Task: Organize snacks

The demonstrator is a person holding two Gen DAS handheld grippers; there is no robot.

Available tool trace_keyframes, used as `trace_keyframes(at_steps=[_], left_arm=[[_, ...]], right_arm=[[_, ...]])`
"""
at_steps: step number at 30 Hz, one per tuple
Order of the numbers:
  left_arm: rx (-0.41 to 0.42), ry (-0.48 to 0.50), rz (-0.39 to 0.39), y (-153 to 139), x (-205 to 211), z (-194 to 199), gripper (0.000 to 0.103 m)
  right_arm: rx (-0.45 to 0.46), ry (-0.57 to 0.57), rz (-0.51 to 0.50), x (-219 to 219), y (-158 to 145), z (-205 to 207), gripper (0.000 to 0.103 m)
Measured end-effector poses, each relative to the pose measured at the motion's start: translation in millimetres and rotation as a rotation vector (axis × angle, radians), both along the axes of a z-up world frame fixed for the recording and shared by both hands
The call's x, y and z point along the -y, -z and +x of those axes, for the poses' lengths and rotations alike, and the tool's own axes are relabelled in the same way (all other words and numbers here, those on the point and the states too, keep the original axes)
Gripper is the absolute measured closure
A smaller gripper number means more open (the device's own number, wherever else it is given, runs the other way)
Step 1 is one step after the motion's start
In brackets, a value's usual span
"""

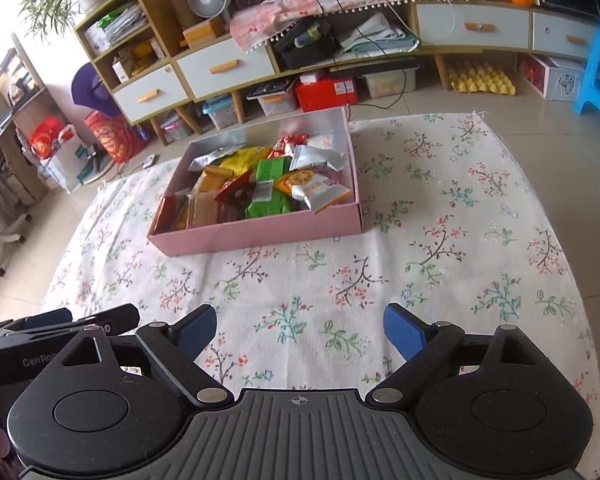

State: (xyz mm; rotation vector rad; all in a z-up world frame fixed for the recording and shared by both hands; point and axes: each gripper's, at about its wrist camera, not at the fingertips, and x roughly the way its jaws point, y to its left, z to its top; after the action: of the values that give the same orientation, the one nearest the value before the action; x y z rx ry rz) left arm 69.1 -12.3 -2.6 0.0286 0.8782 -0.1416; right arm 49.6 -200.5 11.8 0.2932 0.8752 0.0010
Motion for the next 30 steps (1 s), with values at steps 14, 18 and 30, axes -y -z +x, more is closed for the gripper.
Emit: trace_keyframes(at_steps=[14,18,30], left_arm=[[-0.028,0.019,0.029,6,11,-8,0.001],[-0.024,0.024,0.039,5,13,-10,0.001],[-0.020,0.032,0.042,4,15,-11,0.001]], right_arm=[[-0.030,-0.015,-0.053,-10,9,5,0.011],[-0.034,-0.014,-0.058,-9,10,4,0.011],[-0.035,-0.012,-0.057,-8,10,4,0.011]])
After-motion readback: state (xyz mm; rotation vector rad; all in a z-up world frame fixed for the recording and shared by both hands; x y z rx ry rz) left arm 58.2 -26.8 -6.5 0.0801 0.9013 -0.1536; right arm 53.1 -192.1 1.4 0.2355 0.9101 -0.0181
